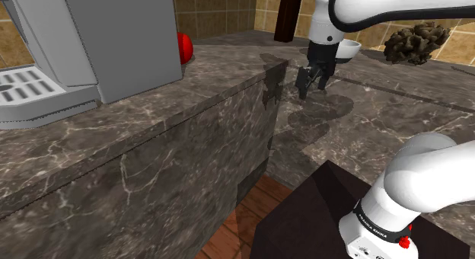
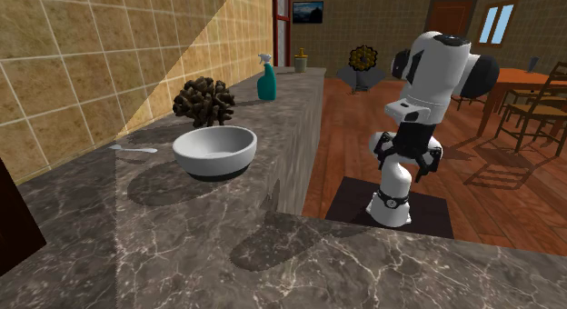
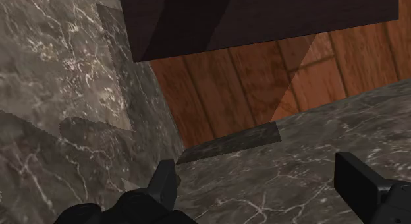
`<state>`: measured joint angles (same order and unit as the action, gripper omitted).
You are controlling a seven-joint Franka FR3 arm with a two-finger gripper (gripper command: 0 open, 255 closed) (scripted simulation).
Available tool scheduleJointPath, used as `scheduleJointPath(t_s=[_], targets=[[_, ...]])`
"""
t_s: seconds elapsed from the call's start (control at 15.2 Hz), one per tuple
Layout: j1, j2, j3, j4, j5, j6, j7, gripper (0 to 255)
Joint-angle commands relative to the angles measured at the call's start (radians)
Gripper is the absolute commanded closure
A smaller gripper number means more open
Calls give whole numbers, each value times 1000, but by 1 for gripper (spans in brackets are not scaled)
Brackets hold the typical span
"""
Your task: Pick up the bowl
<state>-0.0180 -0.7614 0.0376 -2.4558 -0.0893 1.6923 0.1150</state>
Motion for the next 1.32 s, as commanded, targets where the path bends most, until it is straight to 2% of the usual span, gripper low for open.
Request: scheduleJointPath(t_s=[0.0, 0.66, 1.25], targets=[[0, 0, 0, 0, 0, 0, 0, 0], [-67, 226, -181, 240, -103, 0, -231, 0], [-100, 494, -323, 553, -107, -29, -444, 0]])
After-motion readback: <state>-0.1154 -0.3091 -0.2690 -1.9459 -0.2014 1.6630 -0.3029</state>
